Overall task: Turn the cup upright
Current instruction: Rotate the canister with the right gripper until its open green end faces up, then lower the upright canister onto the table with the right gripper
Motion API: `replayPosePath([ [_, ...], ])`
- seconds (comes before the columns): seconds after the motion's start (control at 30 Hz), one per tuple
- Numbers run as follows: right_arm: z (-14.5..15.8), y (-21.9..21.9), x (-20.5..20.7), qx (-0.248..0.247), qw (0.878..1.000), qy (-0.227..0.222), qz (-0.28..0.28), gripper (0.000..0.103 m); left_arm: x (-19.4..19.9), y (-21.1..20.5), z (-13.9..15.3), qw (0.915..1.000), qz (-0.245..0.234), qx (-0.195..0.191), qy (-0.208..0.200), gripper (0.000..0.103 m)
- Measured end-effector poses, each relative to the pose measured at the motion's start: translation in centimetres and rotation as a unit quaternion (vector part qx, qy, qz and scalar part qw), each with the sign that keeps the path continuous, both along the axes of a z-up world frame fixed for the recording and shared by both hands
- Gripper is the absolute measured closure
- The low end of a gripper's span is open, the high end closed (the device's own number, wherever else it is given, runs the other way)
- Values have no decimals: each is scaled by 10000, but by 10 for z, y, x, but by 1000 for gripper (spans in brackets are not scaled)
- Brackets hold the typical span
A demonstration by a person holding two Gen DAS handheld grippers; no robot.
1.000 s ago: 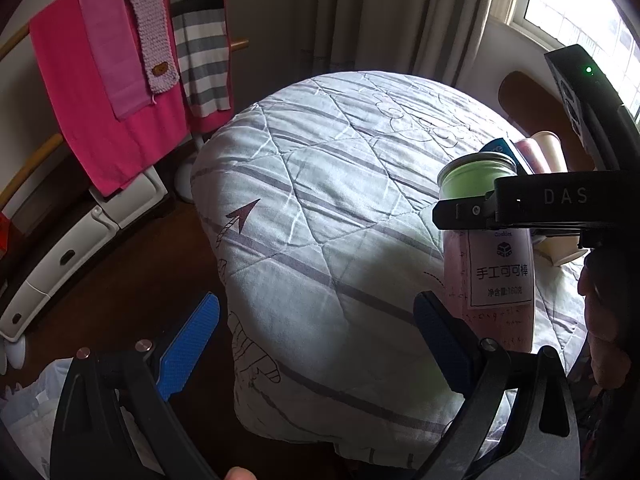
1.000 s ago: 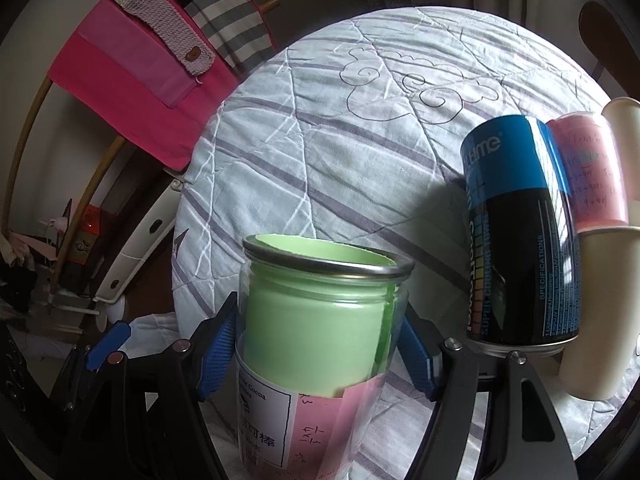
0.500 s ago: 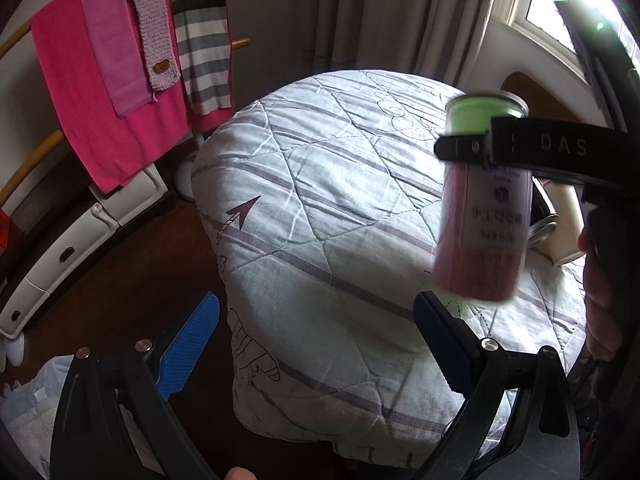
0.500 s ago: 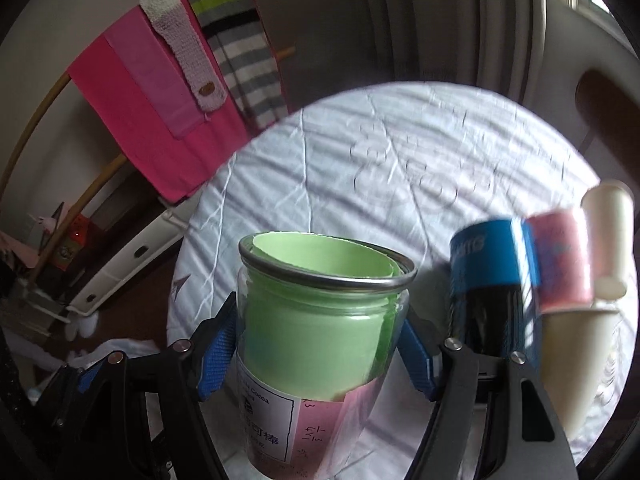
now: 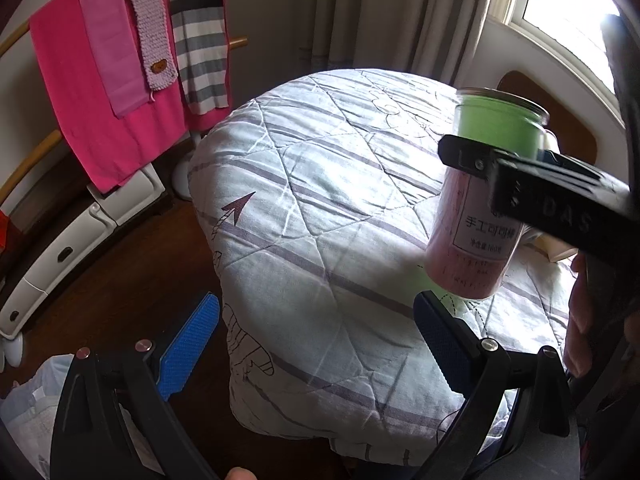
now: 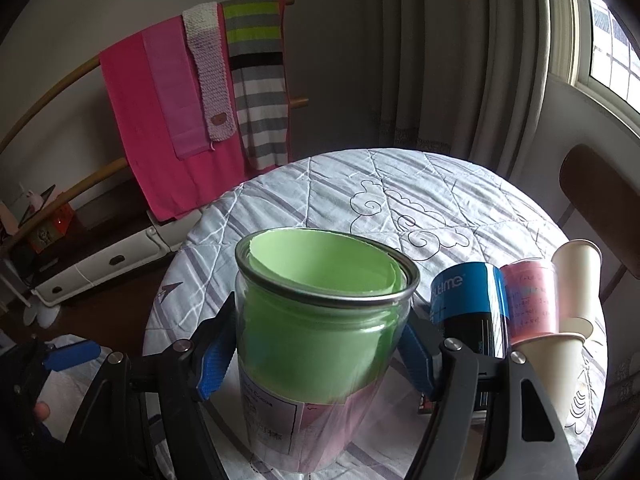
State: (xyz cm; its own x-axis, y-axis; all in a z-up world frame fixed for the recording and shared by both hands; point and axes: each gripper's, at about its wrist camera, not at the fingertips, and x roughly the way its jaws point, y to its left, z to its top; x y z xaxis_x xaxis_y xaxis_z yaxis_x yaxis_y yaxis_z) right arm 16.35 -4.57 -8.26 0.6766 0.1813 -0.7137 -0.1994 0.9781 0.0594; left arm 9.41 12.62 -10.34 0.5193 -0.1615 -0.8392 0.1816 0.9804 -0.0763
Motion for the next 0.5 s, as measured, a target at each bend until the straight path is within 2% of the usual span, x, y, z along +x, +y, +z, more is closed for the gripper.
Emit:
replayPosePath([
  [0.3,-2,-2,-23,-45,9992,-380,85,30,-6,-4,1,10000,-22,-3,-12,4],
  [0.5,4,0,-16,-30,9988,-478,88,30,-8,-4,4,10000,4,-9,-44,4],
])
